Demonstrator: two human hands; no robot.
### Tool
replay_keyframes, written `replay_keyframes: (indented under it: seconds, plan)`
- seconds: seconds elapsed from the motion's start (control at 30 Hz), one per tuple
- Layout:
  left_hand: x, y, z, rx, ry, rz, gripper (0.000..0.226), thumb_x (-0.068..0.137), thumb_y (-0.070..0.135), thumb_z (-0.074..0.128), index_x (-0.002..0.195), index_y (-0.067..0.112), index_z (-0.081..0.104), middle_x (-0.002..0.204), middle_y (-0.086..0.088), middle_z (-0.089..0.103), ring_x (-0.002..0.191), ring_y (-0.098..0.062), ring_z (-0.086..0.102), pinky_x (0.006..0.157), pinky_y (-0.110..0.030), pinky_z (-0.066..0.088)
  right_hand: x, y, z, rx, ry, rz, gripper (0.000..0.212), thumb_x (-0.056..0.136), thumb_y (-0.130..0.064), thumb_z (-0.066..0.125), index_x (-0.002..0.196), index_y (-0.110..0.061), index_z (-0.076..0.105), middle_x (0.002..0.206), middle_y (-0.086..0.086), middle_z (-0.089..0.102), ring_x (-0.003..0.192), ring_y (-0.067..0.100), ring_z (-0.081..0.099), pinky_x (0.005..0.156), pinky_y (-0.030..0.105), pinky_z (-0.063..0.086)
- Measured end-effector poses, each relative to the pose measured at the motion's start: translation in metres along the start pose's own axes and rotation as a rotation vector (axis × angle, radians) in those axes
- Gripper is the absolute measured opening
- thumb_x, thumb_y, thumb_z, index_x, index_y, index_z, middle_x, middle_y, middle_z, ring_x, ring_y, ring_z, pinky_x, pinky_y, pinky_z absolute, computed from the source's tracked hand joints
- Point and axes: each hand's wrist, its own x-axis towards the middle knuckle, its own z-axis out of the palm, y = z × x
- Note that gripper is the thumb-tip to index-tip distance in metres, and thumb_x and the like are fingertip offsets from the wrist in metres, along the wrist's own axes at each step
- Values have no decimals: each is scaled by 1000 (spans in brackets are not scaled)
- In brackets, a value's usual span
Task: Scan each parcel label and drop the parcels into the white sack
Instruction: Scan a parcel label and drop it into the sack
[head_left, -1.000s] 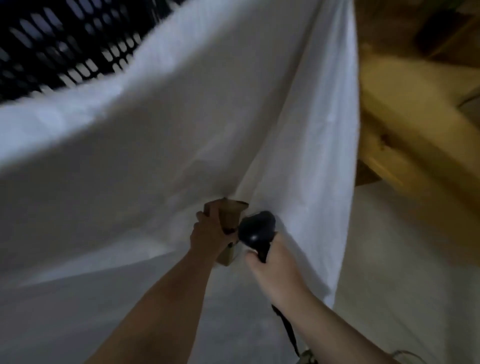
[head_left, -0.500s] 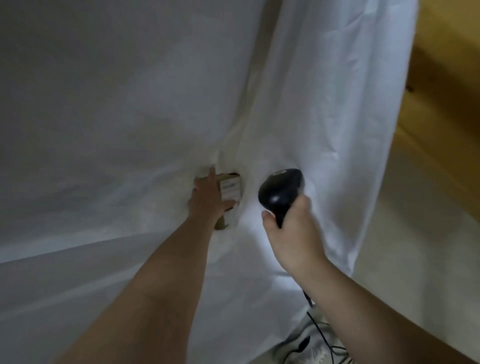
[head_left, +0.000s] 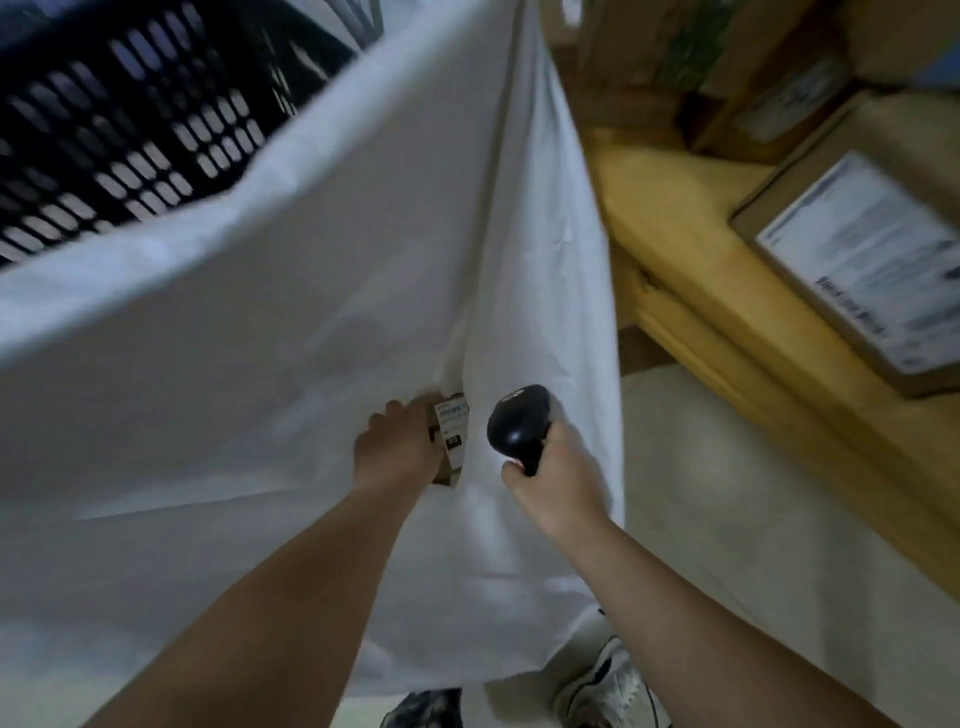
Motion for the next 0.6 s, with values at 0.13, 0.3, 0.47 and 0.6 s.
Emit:
replay_keyframes:
  seconds: [0.13, 0.3, 0.47, 0.6]
  plan:
    - [-56, 7, -70, -23, 66, 148, 34, 93, 25, 48, 124, 13, 50, 117, -9, 51, 104, -29, 51, 79, -34, 44, -45, -32, -43, 159, -9, -66, 40, 87, -19, 64, 122, -19, 45, 95, -3, 59, 91, 20, 61, 72, 28, 46]
    - [-112, 36, -159, -134, 151, 389, 49, 97, 34, 48, 141, 15, 40, 138, -9, 44, 125, -29, 42, 94, -39, 43, -97, -51, -116, 348, 129, -114, 15, 84, -17, 67, 78, -19, 53, 59, -7, 51, 59, 10, 54, 55, 24, 38]
    - [-153, 88, -227, -193, 302, 615, 47, 98, 35, 49, 141, 18, 40, 140, -5, 44, 122, -25, 47, 95, -36, 44, -137, -45, -183, 465, 268, -150, 17, 85, -12, 69, 79, 2, 61, 56, 3, 53, 57, 9, 53, 56, 23, 39]
    - [-173, 145, -251, -193, 353, 764, 48, 95, 33, 53, 139, 16, 45, 135, -5, 48, 120, -24, 48, 98, -35, 42, -158, -21, -229, 544, 358, -198, 5, 85, -9, 70, 90, -11, 67, 70, 17, 60, 65, 14, 58, 63, 32, 46]
